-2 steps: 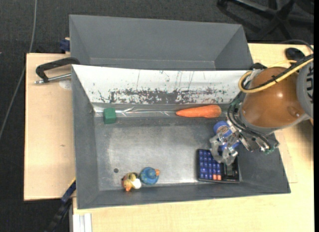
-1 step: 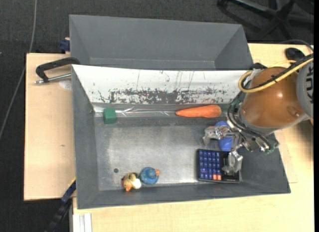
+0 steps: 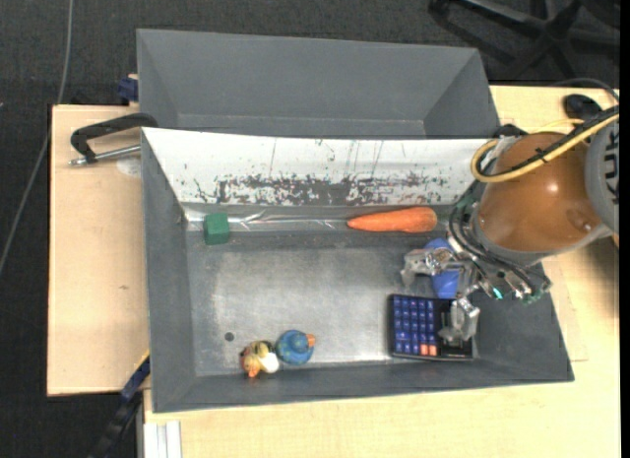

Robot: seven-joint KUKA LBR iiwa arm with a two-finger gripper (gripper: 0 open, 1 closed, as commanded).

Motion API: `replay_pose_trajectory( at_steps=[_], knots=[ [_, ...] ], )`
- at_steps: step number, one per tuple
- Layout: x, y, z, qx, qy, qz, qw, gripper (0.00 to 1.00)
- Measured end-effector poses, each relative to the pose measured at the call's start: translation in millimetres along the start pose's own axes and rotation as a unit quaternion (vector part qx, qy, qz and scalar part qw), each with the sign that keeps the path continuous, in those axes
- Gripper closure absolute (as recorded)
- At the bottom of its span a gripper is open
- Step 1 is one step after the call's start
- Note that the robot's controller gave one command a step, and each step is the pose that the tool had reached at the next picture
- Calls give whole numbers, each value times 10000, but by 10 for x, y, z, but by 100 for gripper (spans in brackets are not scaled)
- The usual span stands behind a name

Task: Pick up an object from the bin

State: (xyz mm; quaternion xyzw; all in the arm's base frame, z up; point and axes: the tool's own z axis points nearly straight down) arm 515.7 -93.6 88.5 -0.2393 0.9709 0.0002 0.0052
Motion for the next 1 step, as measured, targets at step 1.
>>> replay_pose_trajectory(
  at_steps=[1],
  knots=[
    [0,0,0,0,0,0,10000,0]
  ],
)
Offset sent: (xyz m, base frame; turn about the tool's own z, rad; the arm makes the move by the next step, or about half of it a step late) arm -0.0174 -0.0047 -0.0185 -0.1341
